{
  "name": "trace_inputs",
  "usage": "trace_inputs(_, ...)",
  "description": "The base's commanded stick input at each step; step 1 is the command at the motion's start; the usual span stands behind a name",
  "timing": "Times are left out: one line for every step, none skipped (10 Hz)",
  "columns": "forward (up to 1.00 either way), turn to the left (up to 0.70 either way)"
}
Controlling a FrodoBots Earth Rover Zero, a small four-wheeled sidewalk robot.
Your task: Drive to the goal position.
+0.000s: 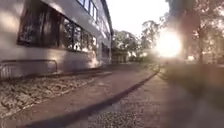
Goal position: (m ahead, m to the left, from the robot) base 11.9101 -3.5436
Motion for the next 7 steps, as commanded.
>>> trace_inputs(0.7,0.0)
trace_inputs(0.7,0.0)
trace_inputs(0.7,-0.15)
trace_inputs(0.7,-0.31)
trace_inputs(0.7,-0.22)
trace_inputs(0.7,-0.14)
trace_inputs(0.7,-0.05)
